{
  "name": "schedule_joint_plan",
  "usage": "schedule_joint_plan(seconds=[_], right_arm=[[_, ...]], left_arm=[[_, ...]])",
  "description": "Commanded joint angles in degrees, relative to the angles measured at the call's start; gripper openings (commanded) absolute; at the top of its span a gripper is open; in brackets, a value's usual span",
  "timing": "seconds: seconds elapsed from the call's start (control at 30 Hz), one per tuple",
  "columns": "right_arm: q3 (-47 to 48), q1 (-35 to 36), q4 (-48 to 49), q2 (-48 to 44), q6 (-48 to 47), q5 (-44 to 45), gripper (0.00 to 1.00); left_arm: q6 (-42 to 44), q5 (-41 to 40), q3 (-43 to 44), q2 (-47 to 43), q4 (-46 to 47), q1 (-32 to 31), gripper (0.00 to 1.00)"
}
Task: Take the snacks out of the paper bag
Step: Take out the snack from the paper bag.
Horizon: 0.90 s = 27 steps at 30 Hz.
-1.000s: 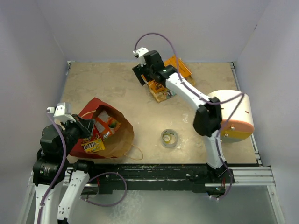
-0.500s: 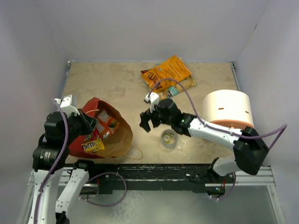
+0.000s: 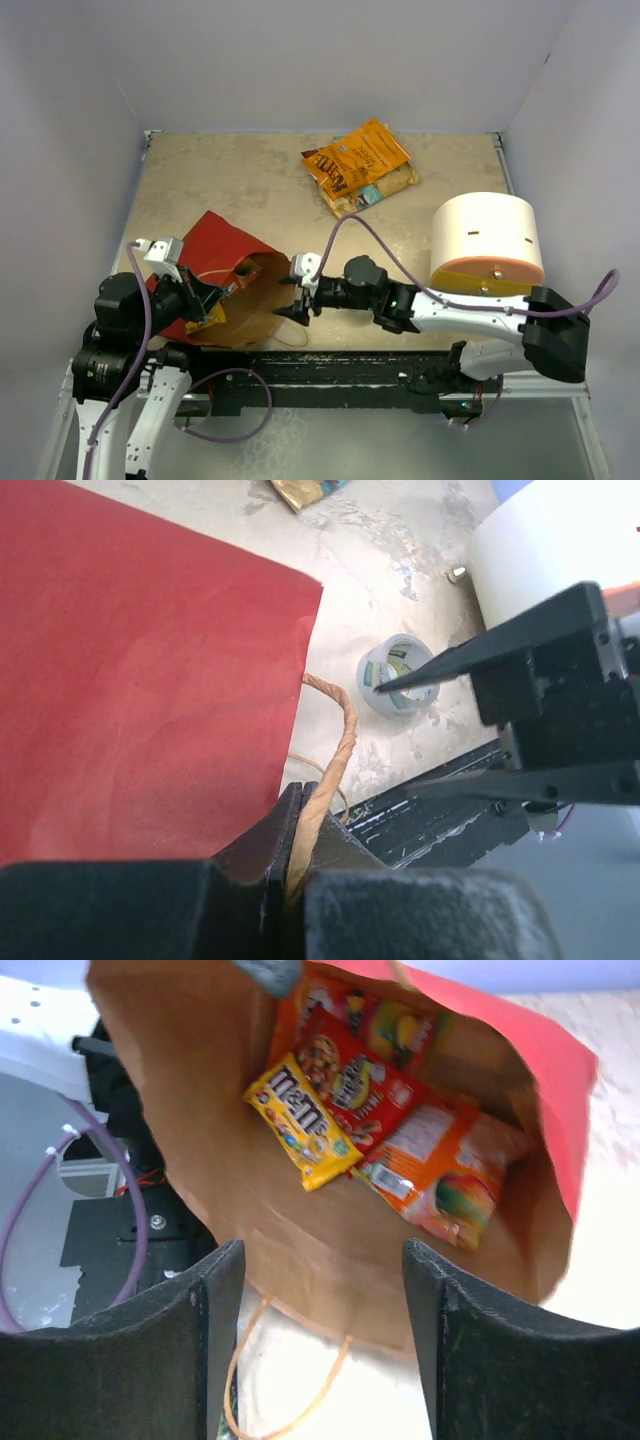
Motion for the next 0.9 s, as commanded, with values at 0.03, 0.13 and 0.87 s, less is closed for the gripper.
schedule_joint_plan(seconds=[0.03,0.13,0.87], right_arm=[[1.2,5.7,12.8,7.5,-18.0,-3.3,0.61],[4.2,7.9,15.5,15.2,-22.3,-0.6,0.57],[32.9,6.8,32.7,55.0,-18.6,30.0,0.94]], left_arm=[[-0.2,2.4,0.4,-0.6,3.7,0.7,0.00],[-1.5,0.4,2.0,1.3,3.1,0.7,0.00],[0.2,-1.3,3.3,1.8,2.6,1.2,0.00]])
